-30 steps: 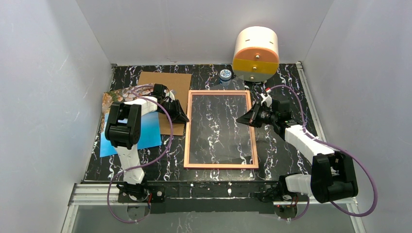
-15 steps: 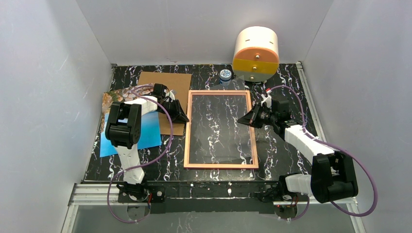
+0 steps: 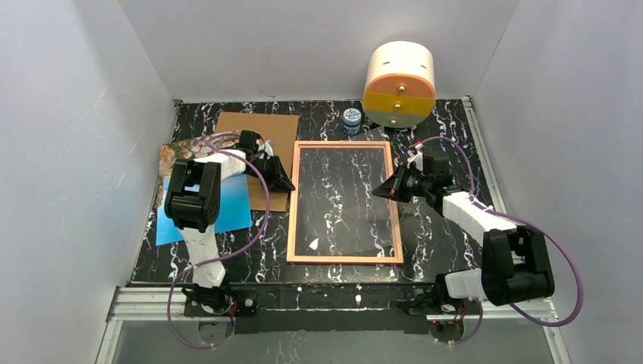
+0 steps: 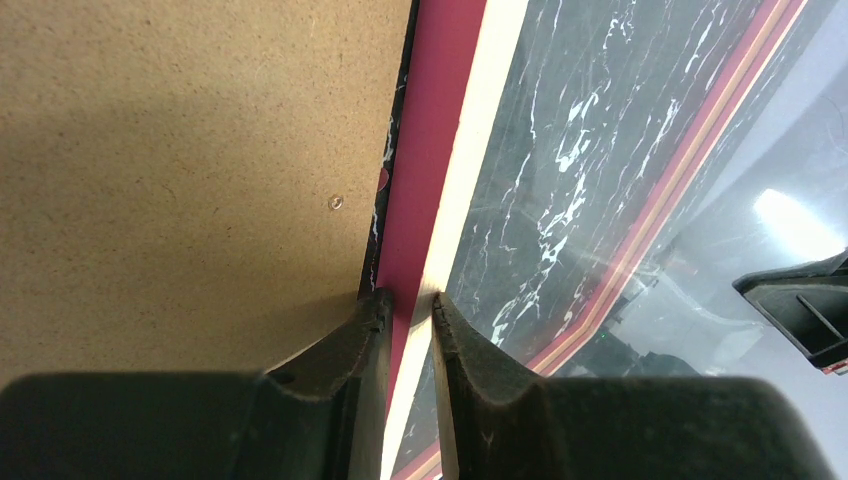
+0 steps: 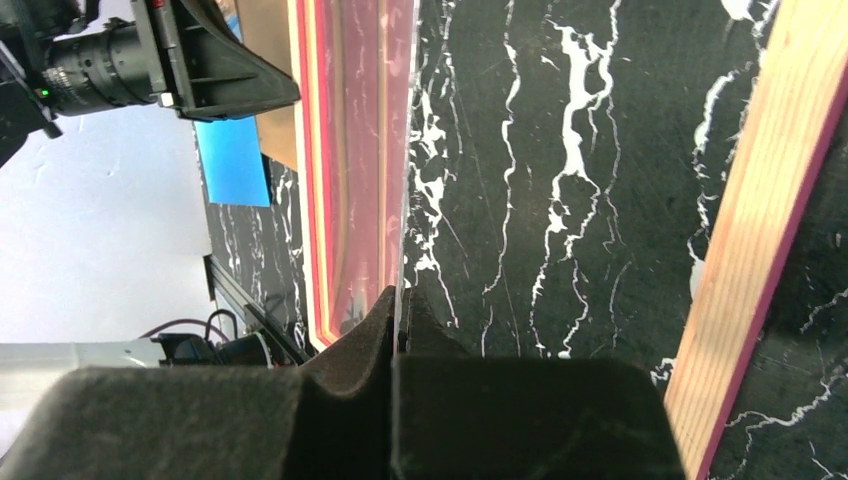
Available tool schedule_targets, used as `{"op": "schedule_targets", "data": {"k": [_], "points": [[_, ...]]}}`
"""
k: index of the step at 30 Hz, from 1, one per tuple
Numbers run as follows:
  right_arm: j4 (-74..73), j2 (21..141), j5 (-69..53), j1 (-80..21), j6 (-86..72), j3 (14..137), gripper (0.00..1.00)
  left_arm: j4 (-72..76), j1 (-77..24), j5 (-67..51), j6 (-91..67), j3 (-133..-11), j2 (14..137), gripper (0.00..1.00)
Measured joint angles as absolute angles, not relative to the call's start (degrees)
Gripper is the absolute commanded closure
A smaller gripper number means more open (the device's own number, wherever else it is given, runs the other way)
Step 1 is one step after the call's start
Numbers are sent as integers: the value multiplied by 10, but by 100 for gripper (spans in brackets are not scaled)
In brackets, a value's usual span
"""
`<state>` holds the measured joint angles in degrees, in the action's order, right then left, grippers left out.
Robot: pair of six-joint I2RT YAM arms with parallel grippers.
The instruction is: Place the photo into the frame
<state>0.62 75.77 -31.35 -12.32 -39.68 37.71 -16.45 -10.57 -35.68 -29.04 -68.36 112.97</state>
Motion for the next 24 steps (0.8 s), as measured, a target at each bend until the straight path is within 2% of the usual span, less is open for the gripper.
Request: {"op": "schedule_targets", "data": {"k": [24], "points": [[81, 722, -409, -117, -426, 377, 99, -164, -105, -360, -289, -684, 1132, 83]]}}
